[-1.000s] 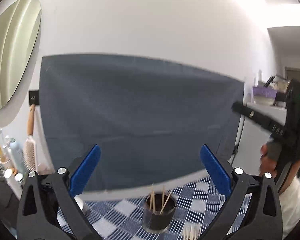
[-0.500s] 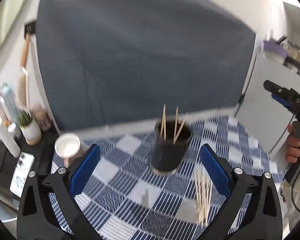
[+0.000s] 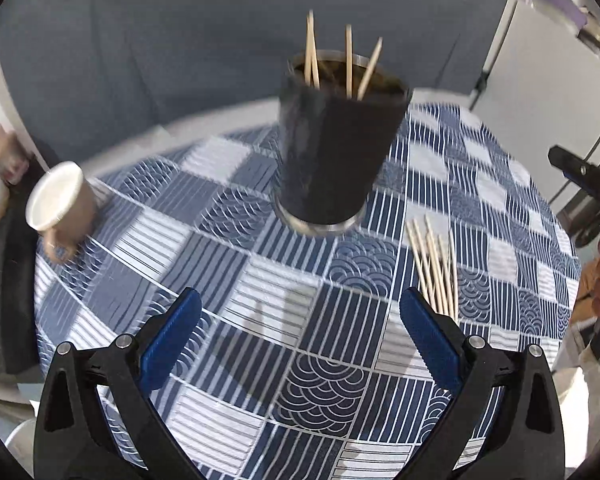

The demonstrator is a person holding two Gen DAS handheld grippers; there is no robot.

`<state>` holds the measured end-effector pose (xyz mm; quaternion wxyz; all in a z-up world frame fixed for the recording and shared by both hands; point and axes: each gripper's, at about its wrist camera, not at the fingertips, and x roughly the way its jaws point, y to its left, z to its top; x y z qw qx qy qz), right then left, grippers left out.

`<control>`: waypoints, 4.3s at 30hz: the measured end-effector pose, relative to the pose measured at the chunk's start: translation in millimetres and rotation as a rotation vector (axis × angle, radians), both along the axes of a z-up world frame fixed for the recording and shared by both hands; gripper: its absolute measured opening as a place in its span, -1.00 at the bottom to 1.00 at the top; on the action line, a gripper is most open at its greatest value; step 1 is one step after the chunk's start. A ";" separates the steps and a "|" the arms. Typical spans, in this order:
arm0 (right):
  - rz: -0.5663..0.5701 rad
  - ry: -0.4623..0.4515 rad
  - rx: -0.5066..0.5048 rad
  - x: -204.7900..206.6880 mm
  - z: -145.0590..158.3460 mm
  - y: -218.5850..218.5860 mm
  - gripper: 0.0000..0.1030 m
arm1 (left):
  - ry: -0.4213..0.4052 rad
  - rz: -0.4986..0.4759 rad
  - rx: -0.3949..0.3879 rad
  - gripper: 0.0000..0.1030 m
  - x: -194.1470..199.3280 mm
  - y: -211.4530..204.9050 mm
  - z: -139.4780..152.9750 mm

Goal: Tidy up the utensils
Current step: 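Move both open tools back down to the remaining wooden sticks, then close the right tool on one stick while the left tool grasps another stick, then lift the left tool's stick over the black cup while the right tool carries its stick there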

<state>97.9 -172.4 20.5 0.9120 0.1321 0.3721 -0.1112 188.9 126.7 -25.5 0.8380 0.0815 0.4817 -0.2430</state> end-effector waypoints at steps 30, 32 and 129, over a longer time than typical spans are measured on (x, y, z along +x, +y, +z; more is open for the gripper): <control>0.056 0.337 -0.002 3.1 -154.4 26.9 0.83 | 0.205 -0.123 0.090 0.88 33.1 -130.5 -99.3; 0.049 0.343 0.003 3.9 -154.2 26.6 0.83 | 0.196 -0.122 0.104 0.88 32.2 -133.9 -99.9; 0.567 -0.444 0.036 144.2 142.3 55.3 -0.91 | -0.428 0.220 -0.397 -0.91 81.0 -5.8 173.0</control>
